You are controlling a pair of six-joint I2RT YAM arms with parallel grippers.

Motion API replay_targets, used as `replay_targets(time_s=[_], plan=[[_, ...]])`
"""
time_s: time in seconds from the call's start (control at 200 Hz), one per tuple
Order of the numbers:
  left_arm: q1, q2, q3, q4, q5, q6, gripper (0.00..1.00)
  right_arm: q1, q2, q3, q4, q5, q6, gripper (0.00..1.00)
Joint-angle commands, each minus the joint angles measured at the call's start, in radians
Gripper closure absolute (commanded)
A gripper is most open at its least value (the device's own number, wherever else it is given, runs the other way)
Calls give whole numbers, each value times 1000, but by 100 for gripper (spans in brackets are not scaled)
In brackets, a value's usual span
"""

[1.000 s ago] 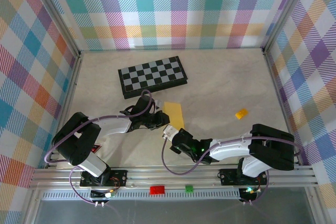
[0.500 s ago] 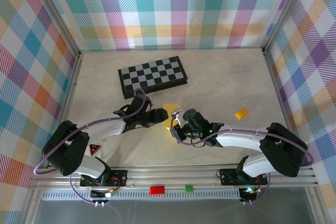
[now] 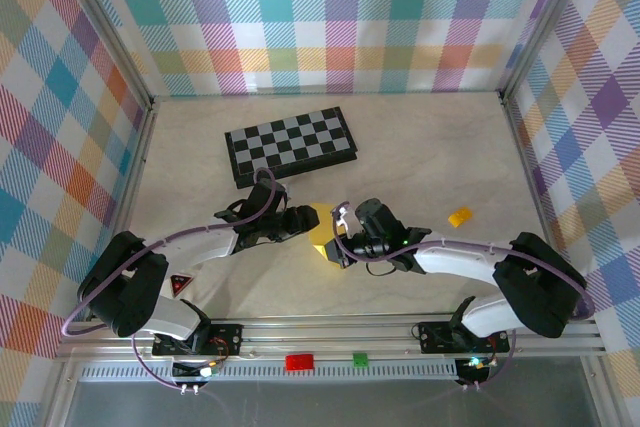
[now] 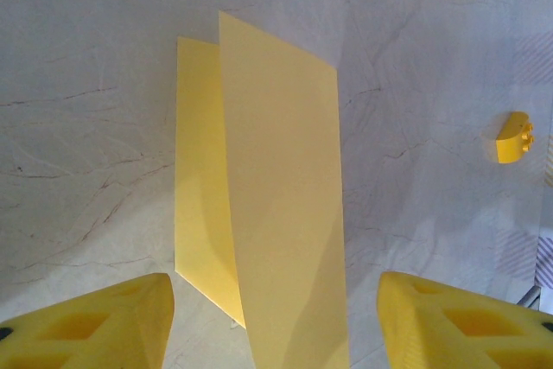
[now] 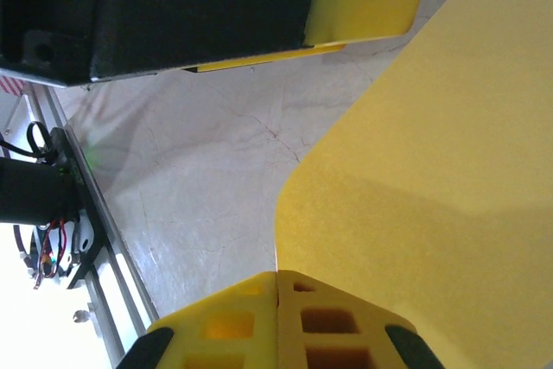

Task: Fold a paper plane with a square sheet of paper (pick it up from the middle)

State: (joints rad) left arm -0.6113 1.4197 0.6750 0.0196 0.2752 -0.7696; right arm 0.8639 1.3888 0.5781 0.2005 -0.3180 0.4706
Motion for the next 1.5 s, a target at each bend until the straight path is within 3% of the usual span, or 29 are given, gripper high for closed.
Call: replay_targets(time_s=[0.0, 1.495], plan=[[12, -4, -12, -16, 4, 3, 37, -11, 26, 20, 15, -51, 23, 100], [21, 1, -12, -39, 5, 19, 36, -126, 47, -31, 57, -107, 119, 100]])
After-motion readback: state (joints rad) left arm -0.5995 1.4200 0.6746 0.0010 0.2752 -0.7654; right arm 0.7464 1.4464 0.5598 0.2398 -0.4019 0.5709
